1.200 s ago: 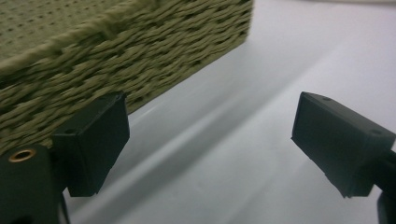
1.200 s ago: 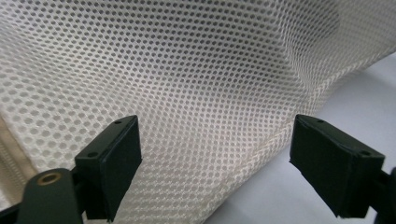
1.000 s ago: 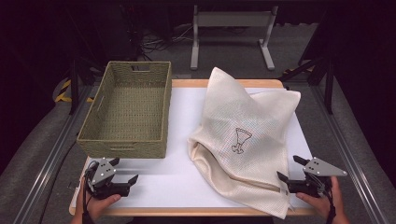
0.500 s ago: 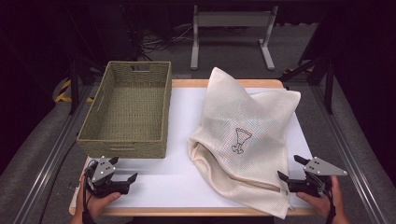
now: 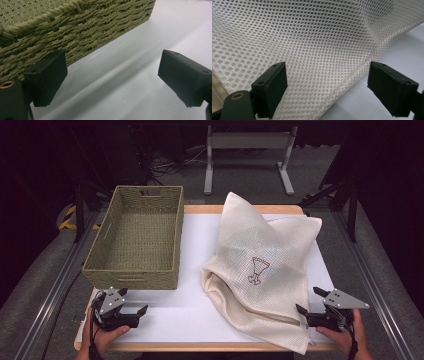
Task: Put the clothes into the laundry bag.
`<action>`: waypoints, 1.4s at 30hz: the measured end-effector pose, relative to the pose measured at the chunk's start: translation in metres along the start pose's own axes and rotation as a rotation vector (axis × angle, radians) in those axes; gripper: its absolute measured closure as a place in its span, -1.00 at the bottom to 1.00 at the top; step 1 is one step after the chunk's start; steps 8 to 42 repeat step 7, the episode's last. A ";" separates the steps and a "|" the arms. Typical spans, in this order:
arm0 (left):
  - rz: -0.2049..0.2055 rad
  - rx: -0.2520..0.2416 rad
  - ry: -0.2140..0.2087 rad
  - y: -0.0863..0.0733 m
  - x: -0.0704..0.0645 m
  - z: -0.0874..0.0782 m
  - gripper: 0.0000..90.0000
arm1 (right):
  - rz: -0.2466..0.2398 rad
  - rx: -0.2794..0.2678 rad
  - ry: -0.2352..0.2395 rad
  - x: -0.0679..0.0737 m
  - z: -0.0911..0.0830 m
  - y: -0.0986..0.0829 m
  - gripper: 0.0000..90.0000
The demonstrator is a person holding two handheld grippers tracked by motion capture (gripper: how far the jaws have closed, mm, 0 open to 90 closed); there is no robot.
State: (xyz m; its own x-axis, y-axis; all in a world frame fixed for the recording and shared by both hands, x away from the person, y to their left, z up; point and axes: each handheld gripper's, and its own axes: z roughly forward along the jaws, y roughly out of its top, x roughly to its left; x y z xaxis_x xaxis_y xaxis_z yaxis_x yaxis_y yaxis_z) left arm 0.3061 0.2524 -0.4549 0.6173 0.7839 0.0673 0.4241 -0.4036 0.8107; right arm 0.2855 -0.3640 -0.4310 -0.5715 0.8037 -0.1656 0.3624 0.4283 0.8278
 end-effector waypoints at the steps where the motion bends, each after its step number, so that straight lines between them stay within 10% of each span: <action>1: -0.001 -0.001 -0.001 0.000 0.000 0.000 -0.79 | 0.000 0.001 0.001 0.000 0.000 0.000 -0.63; 42: -0.003 -0.004 -0.002 0.001 0.000 0.000 -0.79 | -0.007 0.009 0.000 0.002 0.001 0.000 -0.63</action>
